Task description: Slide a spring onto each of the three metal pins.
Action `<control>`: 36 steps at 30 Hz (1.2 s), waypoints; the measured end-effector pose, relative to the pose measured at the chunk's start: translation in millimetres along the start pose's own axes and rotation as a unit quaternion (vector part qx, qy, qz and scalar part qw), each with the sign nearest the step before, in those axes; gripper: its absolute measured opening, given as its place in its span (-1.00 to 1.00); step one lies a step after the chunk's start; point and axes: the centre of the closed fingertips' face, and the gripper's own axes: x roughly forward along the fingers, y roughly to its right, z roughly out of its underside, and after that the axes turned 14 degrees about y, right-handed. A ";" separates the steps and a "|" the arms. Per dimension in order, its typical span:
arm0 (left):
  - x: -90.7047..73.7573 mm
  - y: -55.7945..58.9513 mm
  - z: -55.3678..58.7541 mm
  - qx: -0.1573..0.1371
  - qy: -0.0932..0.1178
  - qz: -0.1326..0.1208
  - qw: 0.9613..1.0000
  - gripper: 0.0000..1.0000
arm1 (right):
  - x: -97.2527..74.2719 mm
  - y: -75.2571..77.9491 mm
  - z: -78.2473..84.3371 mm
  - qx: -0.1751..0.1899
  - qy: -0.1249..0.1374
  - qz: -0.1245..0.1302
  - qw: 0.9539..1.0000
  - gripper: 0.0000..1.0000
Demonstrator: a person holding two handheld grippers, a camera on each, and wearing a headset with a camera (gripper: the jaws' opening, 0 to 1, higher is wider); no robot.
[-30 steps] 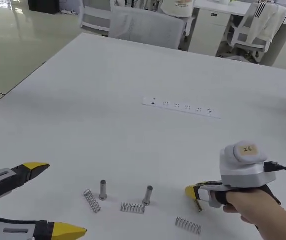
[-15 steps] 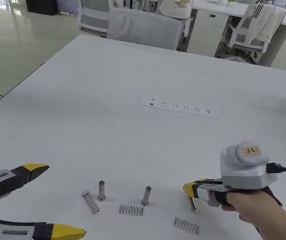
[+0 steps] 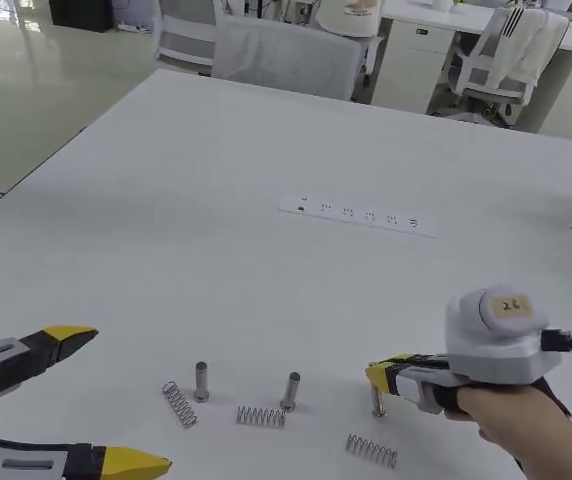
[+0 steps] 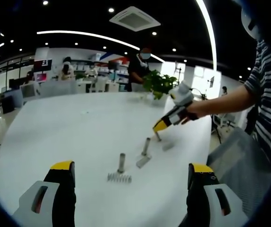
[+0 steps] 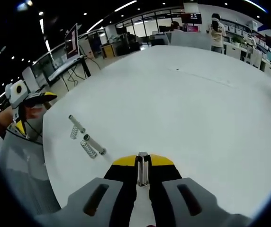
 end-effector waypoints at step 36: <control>1.3 3.1 -1.2 0.001 -0.001 0.005 1.000 0.92 | -14.9 -10.7 4.1 -0.042 0.009 -0.009 0.999 -0.89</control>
